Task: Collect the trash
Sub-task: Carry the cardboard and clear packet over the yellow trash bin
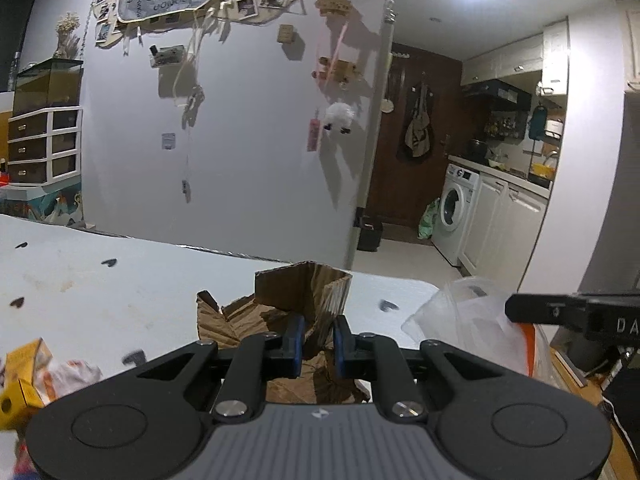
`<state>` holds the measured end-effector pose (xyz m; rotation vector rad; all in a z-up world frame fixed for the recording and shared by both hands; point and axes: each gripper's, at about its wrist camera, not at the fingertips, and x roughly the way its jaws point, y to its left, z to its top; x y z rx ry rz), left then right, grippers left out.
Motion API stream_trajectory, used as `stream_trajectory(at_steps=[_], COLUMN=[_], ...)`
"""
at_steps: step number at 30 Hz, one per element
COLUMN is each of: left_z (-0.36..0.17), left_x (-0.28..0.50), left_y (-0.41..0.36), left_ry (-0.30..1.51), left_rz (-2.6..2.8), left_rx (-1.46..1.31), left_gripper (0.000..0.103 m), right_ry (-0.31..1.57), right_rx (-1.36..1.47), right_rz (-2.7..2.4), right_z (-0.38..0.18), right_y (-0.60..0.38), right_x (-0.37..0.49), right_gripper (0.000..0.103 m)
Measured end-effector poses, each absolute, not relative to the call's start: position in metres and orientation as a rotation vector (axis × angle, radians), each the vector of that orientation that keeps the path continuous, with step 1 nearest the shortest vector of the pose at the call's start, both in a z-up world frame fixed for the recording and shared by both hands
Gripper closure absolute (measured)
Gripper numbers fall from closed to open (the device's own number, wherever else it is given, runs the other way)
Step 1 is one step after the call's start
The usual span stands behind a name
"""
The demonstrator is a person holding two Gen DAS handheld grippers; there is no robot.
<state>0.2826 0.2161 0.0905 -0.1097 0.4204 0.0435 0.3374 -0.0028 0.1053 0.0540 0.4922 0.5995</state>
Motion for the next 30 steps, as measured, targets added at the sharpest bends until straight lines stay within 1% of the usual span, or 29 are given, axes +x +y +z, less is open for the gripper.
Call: stream_trajectory(at_steps=[15,30], left_z=[0.105,0.103], left_x=[0.24,0.212], left_y=[0.129,0.039], left_ry=[0.444,0.474], left_rz=[-0.024,-0.121], left_rx=[-0.071,-0.024], left_gripper=[0.087,0.087], right_ry=[0.464,0.461], right_rx=[0.086,0.075], right_rz=[0.501,0.367], right_z=[0.111,0.098], right_y=[-0.086,-0.177], right_x=[0.287,0.233], right_gripper=[0.102,0.102])
